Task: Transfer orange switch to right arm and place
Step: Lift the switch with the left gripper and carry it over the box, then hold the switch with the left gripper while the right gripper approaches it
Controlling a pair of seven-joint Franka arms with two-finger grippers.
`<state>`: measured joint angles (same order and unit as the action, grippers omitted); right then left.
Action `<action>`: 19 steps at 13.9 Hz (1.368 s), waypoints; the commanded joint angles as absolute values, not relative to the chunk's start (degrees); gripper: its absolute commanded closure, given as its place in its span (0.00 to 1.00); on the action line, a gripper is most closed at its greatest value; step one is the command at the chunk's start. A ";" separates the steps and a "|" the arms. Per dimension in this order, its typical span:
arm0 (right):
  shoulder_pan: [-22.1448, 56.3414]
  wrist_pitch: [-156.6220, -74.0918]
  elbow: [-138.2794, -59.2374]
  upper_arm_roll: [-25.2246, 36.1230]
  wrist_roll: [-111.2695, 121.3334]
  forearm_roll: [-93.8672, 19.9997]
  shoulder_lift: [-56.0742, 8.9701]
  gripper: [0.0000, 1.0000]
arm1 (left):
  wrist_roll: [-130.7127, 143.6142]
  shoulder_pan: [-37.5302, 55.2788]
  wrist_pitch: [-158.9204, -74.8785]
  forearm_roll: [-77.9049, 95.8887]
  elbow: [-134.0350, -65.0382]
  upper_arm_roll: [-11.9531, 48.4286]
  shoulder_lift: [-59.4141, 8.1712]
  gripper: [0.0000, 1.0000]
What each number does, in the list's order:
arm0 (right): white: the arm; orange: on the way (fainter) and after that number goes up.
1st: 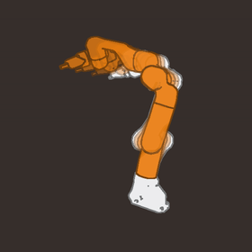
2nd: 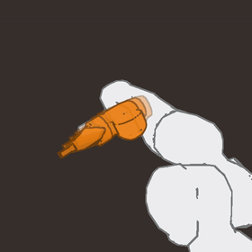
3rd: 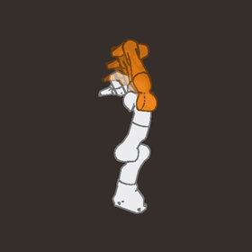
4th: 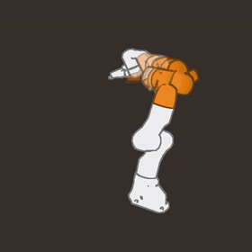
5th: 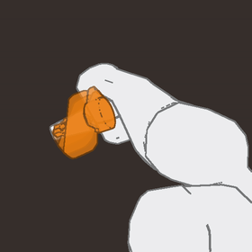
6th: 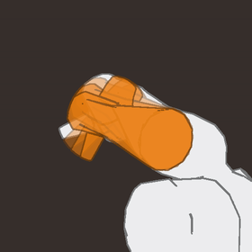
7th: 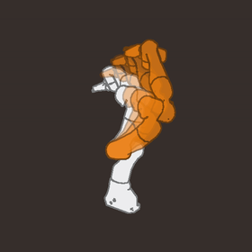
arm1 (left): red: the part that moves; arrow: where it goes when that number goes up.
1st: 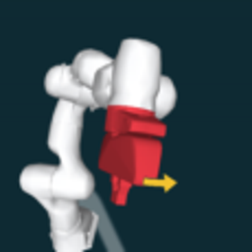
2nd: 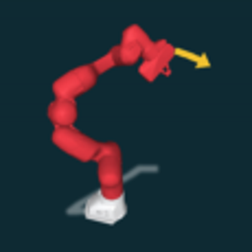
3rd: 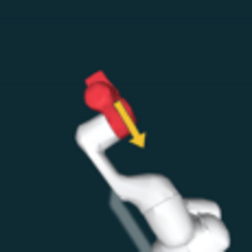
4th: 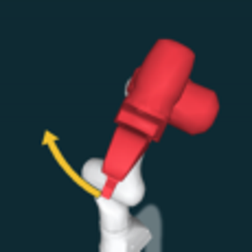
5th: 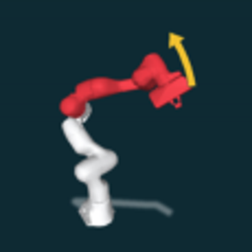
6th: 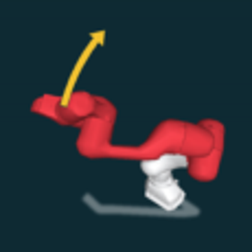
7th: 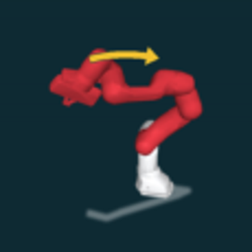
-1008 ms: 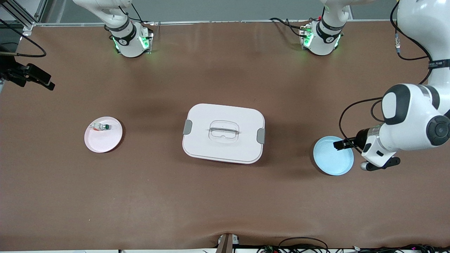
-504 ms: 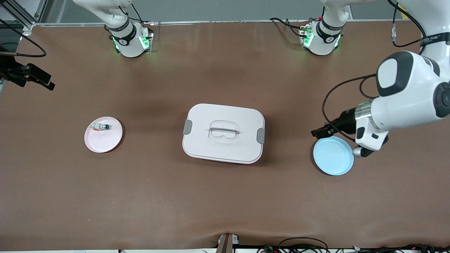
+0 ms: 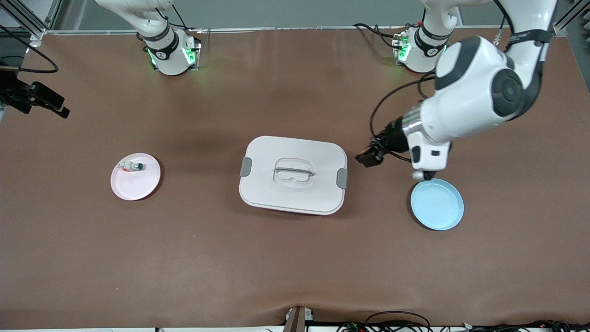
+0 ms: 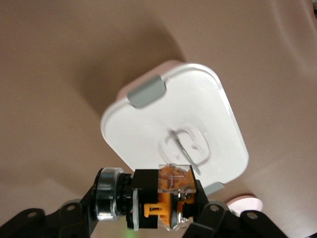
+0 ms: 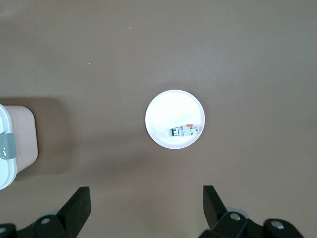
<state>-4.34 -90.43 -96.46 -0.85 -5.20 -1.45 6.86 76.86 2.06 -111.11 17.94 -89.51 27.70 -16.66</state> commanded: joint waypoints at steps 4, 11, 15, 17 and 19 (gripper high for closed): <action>-5.28 -87.28 -92.73 -1.05 -4.75 -1.76 3.52 0.00 | 100.86 9.74 -121.88 18.63 -86.23 27.95 -18.80 0.76; -7.11 -87.89 -91.06 -0.97 -4.92 -2.37 -7.02 0.00 | 118.47 15.28 -134.11 18.28 -83.59 27.86 -20.47 0.76; -6.68 -87.71 -90.70 -1.14 -4.57 -1.14 -8.43 0.00 | 120.32 18.45 -135.97 17.67 -83.50 27.51 -22.58 0.75; -6.60 -87.19 -91.14 -1.32 0.32 -2.02 -8.88 0.00 | 120.32 18.89 -136.40 17.67 -83.50 27.42 -22.67 0.75; -6.68 -87.10 -91.58 -1.49 5.60 -4.98 -8.88 0.00 | 120.32 19.25 -137.28 16.88 -83.50 27.42 -22.68 0.75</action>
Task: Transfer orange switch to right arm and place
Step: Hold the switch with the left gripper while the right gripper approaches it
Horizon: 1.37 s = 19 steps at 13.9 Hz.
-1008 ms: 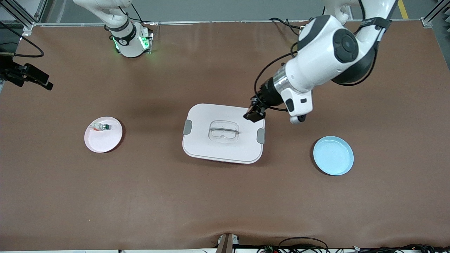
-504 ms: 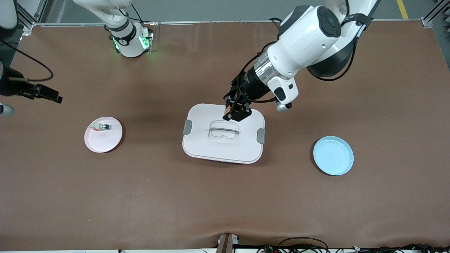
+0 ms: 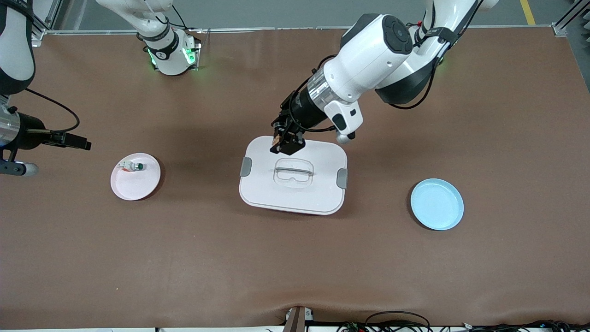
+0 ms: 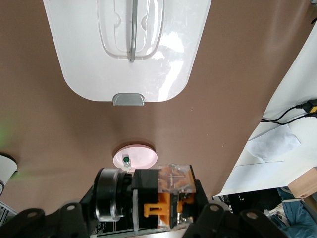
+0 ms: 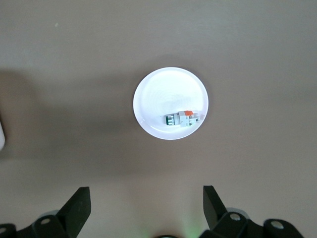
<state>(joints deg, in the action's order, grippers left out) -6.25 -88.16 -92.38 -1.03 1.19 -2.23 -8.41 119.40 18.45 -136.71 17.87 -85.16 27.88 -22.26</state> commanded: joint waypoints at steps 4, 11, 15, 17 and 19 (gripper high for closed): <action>-6.07 -88.24 -94.74 -1.41 7.30 -17.82 -8.79 0.00 | 120.23 19.25 -139.04 16.44 -83.41 27.42 -23.12 0.75; 0.69 -94.92 -100.11 -1.58 7.38 -37.07 -7.65 0.00 | 120.15 19.16 -139.04 16.44 -83.50 27.42 -23.03 0.75; 5.97 -99.39 -99.84 -1.58 8.09 -43.31 -7.30 0.00 | 120.06 19.16 -139.13 16.44 -83.50 27.42 -23.03 0.75; 7.99 -102.38 -99.84 -1.67 8.00 -46.56 -7.03 0.00 | 120.15 19.16 -139.13 16.44 -83.50 27.42 -23.03 0.75; 9.83 -104.32 -99.49 -1.58 8.09 -48.86 -7.03 0.00 | 120.06 19.16 -139.04 16.44 -83.58 27.42 -23.12 0.75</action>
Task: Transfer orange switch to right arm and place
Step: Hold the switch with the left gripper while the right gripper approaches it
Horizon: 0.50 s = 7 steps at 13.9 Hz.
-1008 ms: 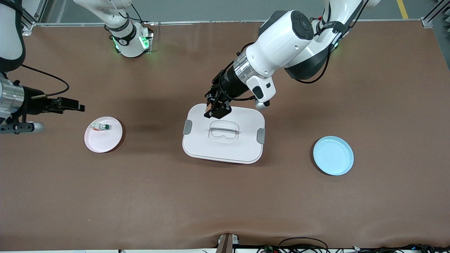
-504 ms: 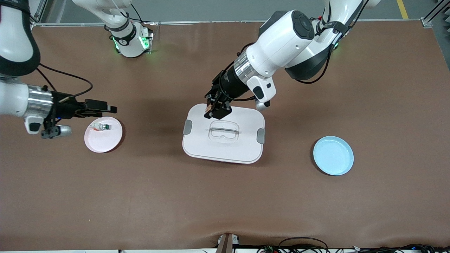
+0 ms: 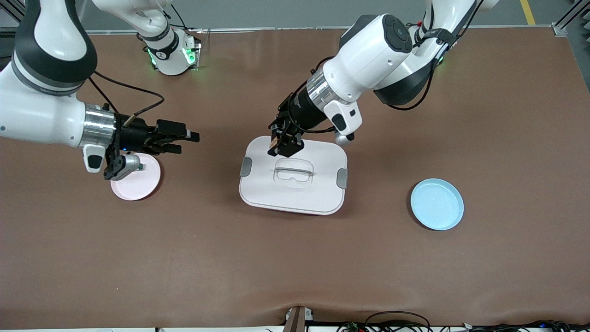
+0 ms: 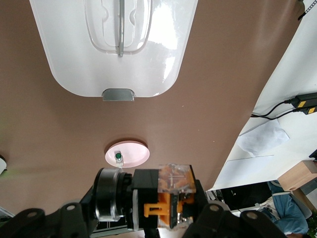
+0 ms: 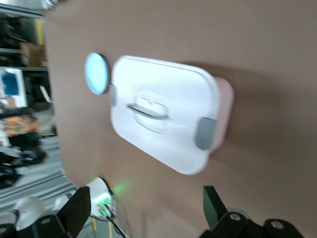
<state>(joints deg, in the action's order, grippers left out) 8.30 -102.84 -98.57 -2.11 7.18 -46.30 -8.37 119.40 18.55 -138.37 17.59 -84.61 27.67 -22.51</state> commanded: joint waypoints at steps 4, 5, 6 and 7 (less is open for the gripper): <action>15.02 -109.06 -99.05 -1.58 7.39 -52.71 -7.03 0.00 | 120.15 19.07 -139.04 16.52 -83.58 27.42 -22.94 0.75; 15.73 -110.38 -98.97 -1.58 7.30 -53.00 -7.12 0.00 | 120.15 18.90 -139.13 16.52 -83.58 27.42 -22.94 0.75; 16.86 -111.96 -98.88 -1.58 7.21 -53.00 -7.21 0.00 | 120.15 18.90 -139.13 16.52 -83.67 27.42 -22.94 0.75; 18.18 -113.63 -98.88 -1.58 6.68 -53.09 -7.21 0.00 | 120.23 18.98 -139.13 16.52 -83.67 27.42 -23.03 0.75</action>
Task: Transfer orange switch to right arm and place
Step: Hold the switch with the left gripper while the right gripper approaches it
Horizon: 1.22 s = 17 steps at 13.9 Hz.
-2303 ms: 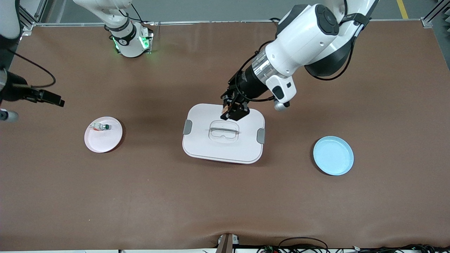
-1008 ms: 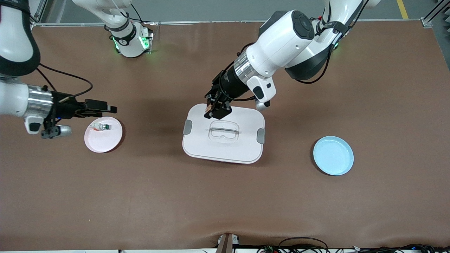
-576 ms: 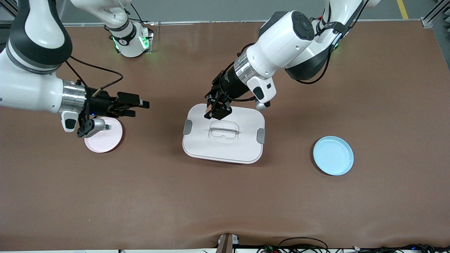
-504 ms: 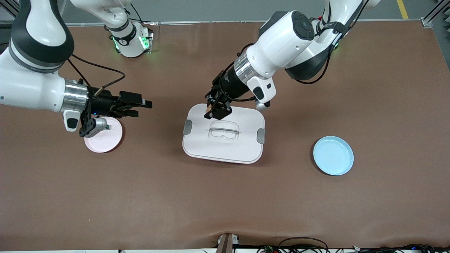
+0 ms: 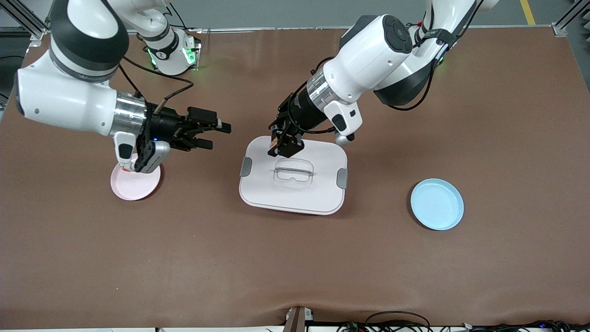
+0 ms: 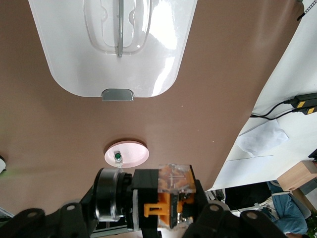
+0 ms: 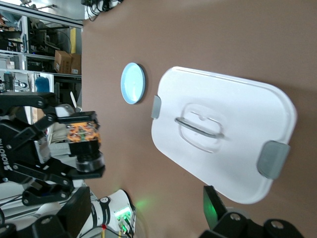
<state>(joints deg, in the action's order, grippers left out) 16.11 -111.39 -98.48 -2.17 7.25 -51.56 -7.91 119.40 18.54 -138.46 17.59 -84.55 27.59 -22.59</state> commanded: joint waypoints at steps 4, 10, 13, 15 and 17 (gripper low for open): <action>23.72 -120.75 -97.48 -1.58 1.51 -53.00 -7.73 0.00 | 120.06 18.98 -139.13 16.52 -83.76 27.42 -23.12 0.75; 25.66 -123.13 -94.22 -1.49 0.62 -52.91 -10.45 0.00 | 119.97 18.98 -139.13 16.44 -83.76 27.42 -23.20 0.75; 25.66 -123.13 -92.90 -1.49 0.01 -52.82 -12.04 0.00 | 119.97 18.81 -139.13 16.52 -83.85 27.42 -23.20 0.75; 26.45 -124.27 -92.46 -1.49 -0.17 -52.65 -13.09 0.00 | 119.88 18.81 -139.04 16.44 -83.93 27.33 -23.12 0.75; 26.98 -126.38 -92.46 -1.49 -0.18 -52.47 -13.71 0.00 | 119.88 18.81 -139.04 16.44 -83.94 27.42 -23.12 0.75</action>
<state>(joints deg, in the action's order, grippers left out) 25.80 -124.84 -94.19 -1.90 0.75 -51.82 -12.30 119.40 18.53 -138.46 17.59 -84.55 27.50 -22.79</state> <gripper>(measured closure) 0.000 0.278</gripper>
